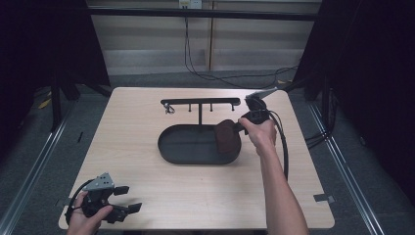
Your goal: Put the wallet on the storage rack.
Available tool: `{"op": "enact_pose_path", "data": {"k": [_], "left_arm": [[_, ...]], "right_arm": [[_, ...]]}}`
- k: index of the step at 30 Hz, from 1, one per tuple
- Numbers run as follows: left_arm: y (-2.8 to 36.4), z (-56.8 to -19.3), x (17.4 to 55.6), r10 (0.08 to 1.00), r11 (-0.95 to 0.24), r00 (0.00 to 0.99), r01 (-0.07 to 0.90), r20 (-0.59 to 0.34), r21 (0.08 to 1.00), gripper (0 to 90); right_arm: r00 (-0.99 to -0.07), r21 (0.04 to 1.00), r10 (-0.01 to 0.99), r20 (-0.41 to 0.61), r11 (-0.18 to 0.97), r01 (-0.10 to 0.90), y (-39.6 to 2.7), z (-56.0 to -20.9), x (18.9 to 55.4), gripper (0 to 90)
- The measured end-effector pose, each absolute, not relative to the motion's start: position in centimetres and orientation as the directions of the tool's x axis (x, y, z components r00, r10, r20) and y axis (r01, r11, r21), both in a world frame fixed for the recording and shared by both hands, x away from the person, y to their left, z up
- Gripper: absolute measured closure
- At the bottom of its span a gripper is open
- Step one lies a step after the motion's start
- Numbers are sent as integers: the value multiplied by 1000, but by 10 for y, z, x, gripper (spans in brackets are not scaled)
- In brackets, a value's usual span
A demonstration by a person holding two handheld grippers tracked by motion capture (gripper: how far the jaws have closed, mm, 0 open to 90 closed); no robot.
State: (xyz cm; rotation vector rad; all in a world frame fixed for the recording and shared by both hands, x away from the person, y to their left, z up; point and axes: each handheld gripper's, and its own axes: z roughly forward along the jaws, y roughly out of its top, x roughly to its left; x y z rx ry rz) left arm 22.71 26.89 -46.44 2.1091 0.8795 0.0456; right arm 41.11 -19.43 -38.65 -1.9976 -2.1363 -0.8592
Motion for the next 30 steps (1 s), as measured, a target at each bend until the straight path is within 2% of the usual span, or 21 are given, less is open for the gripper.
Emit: {"op": "enact_pose_path", "data": {"k": [10, 23, 27, 28, 30], "left_arm": [[271, -463, 227, 617, -396, 745, 571, -252, 719, 183], [271, -464, 226, 615, -401, 747, 571, -252, 716, 183], [270, -465, 227, 610, -404, 751, 571, -255, 715, 184], [270, -465, 227, 611, -401, 749, 572, -257, 715, 183], [270, -464, 227, 612, -399, 748, 573, -257, 716, 183]], "right_arm": [[-115, 326, 885, 451, -43, 944, -193, -419, 415, 835], [-139, 355, 893, 428, -25, 935, -183, -436, 422, 793], [-131, 357, 901, 413, -28, 934, -188, -438, 419, 746], [-130, 363, 899, 419, -35, 931, -190, -438, 418, 694], [-122, 363, 900, 419, -43, 931, -193, -437, 417, 663]]}}
